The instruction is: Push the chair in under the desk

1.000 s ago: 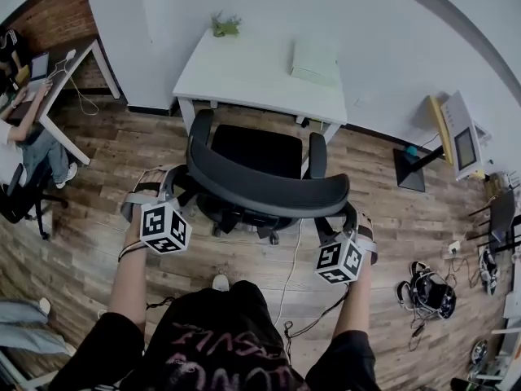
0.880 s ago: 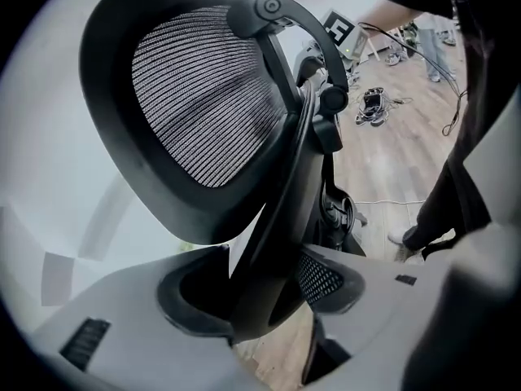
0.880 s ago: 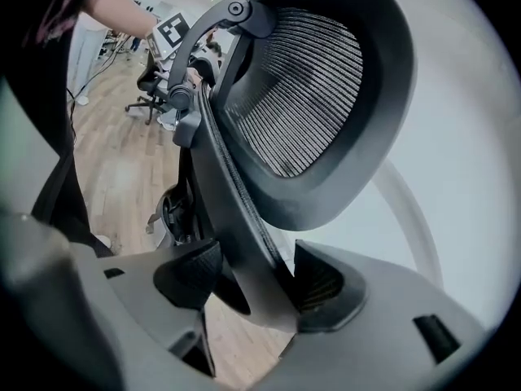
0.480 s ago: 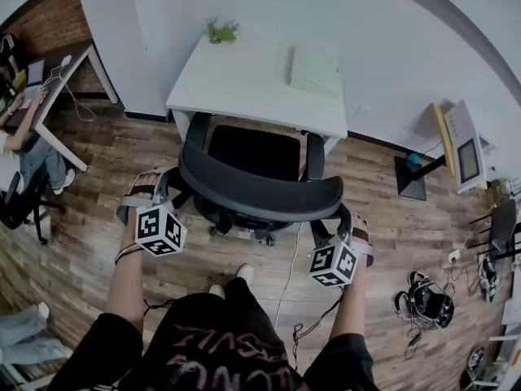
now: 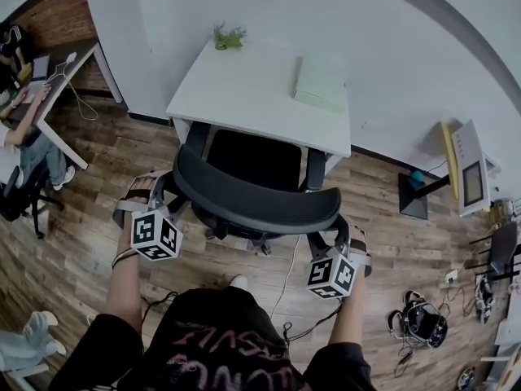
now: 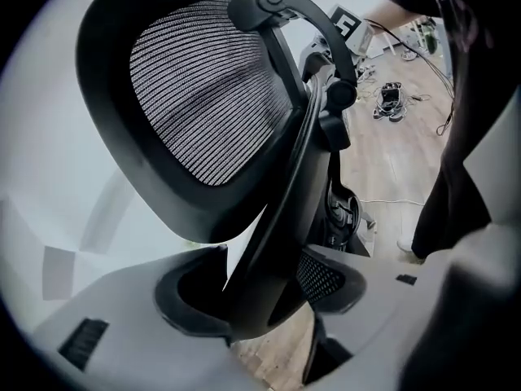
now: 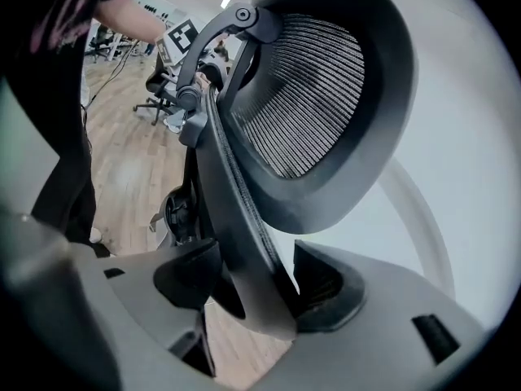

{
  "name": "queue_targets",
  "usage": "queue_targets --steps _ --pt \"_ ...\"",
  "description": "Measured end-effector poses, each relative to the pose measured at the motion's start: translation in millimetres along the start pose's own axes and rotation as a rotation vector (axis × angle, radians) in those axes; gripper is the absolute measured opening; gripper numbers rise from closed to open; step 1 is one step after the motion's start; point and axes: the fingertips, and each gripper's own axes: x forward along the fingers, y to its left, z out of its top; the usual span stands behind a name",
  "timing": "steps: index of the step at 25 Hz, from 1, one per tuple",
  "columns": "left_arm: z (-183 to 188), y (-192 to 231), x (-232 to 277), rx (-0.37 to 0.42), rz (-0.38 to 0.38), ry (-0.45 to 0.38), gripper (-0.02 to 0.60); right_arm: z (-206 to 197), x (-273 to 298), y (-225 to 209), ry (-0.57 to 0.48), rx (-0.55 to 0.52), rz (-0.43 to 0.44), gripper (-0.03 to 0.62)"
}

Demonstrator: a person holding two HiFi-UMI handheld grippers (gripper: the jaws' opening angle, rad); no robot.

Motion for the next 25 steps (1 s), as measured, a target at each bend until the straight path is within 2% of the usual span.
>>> queue_targets --steps 6,10,16,25 --pt "2 0 2 -0.003 0.018 0.012 0.268 -4 8 -5 -0.008 -0.024 0.022 0.272" --pt "4 -1 3 -0.005 0.006 0.017 0.270 -7 9 -6 0.012 -0.029 0.042 0.272" --pt "1 5 8 -0.015 -0.007 0.032 0.275 -4 15 -9 -0.012 -0.031 0.067 0.275" --pt "-3 24 30 -0.016 0.015 0.022 0.275 1 43 -25 0.012 -0.032 0.052 0.275"
